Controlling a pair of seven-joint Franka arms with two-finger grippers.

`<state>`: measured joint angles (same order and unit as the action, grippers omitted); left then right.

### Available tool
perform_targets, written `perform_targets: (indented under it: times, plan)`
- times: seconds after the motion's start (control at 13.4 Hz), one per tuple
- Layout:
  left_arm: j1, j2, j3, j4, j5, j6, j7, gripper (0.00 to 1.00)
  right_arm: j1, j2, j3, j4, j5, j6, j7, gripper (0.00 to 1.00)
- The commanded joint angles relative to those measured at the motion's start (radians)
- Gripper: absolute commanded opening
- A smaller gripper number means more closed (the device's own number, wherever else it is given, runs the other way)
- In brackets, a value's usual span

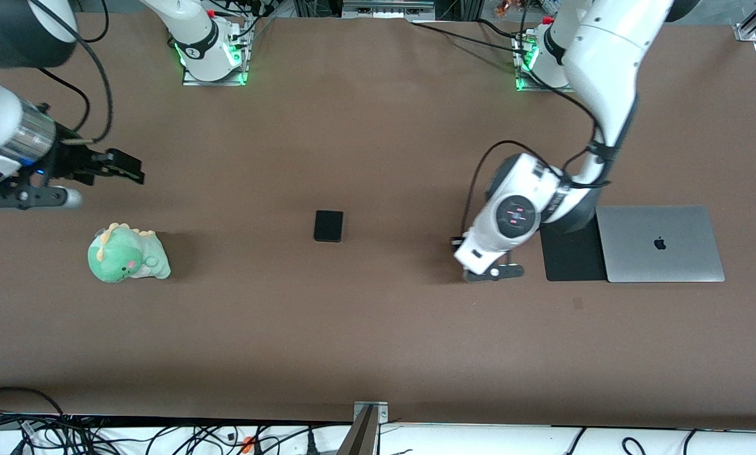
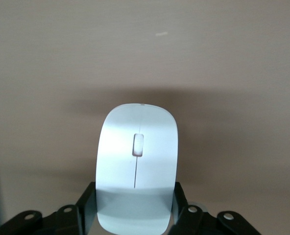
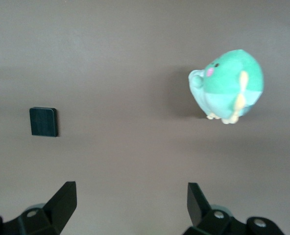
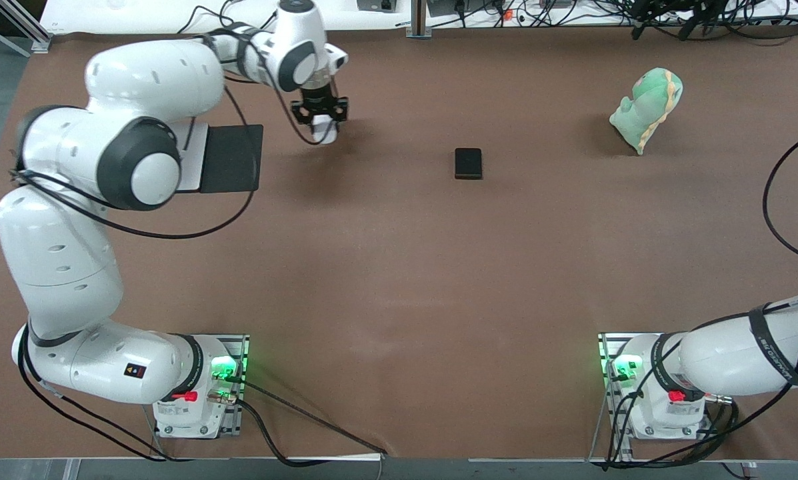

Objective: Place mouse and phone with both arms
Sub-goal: 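Carry the mouse to the pad while the right gripper reaches the phone, then lower the mouse onto the pad while the right gripper grasps the phone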

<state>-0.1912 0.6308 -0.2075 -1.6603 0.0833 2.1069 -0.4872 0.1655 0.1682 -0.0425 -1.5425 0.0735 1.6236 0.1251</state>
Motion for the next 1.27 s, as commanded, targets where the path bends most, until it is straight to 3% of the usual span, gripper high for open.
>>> perform_targets:
  times: [0.0,0.37,0.52,0.82,0.89,0.97,1.04,1.19]
  plan:
    - [0.106,-0.103,-0.016,-0.137,0.030,-0.053,0.181,0.16,0.061,0.054,-0.004,0.016,0.012,0.050,0.080,1.00]
    - [0.278,-0.111,-0.009,-0.182,0.062,-0.071,0.424,0.17,0.184,0.180,-0.004,0.018,0.011,0.247,0.279,1.00]
    - [0.320,-0.091,-0.009,-0.184,0.156,-0.064,0.464,0.21,0.248,0.241,-0.004,0.018,0.002,0.329,0.364,1.00]
    - [0.349,-0.039,-0.009,-0.182,0.170,-0.005,0.486,0.25,0.351,0.353,-0.007,0.018,-0.001,0.468,0.520,1.00]
    - [0.354,-0.037,-0.010,-0.182,0.170,-0.005,0.486,0.36,0.373,0.385,-0.008,0.018,-0.009,0.517,0.566,1.00]
    - [0.355,-0.030,-0.010,-0.179,0.170,-0.005,0.486,0.71,0.390,0.411,-0.008,0.018,-0.030,0.553,0.590,1.00]
    - [0.354,-0.029,-0.010,-0.174,0.170,-0.005,0.486,1.00,0.407,0.437,-0.008,0.016,-0.049,0.577,0.613,1.00]
    - [0.354,-0.048,-0.010,-0.167,0.170,-0.021,0.486,1.00,0.457,0.490,-0.014,0.010,-0.110,0.607,0.686,1.00]
